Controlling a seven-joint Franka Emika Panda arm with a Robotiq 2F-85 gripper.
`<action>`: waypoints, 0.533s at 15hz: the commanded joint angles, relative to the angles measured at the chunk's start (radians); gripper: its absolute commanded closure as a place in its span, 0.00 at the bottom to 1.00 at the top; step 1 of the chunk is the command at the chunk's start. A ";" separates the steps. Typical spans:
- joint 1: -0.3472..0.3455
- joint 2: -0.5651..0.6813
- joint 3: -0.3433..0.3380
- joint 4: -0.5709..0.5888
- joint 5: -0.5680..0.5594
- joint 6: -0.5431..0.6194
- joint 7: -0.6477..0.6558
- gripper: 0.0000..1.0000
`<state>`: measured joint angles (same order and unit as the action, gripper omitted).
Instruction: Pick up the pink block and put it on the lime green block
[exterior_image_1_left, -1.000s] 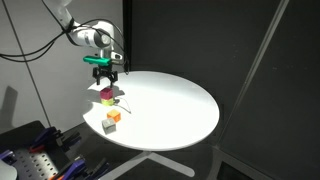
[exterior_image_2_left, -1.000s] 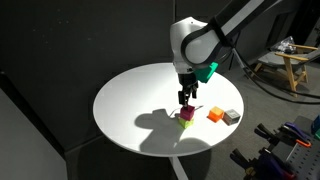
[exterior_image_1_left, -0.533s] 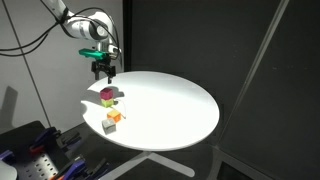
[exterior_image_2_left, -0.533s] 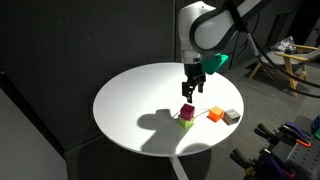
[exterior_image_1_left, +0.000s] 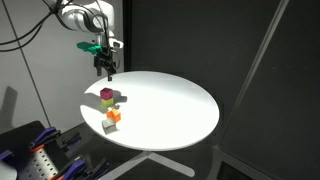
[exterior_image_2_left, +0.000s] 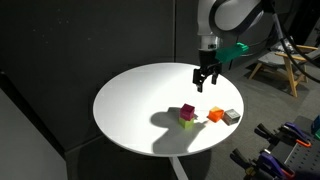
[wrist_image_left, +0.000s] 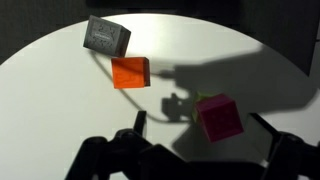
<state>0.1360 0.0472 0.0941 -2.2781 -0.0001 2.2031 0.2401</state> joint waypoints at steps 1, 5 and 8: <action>-0.024 -0.115 -0.007 -0.070 0.034 -0.010 0.019 0.00; -0.046 -0.196 -0.009 -0.104 0.027 -0.021 0.034 0.00; -0.060 -0.247 -0.008 -0.125 0.017 -0.021 0.049 0.00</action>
<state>0.0901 -0.1266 0.0842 -2.3651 0.0226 2.1979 0.2582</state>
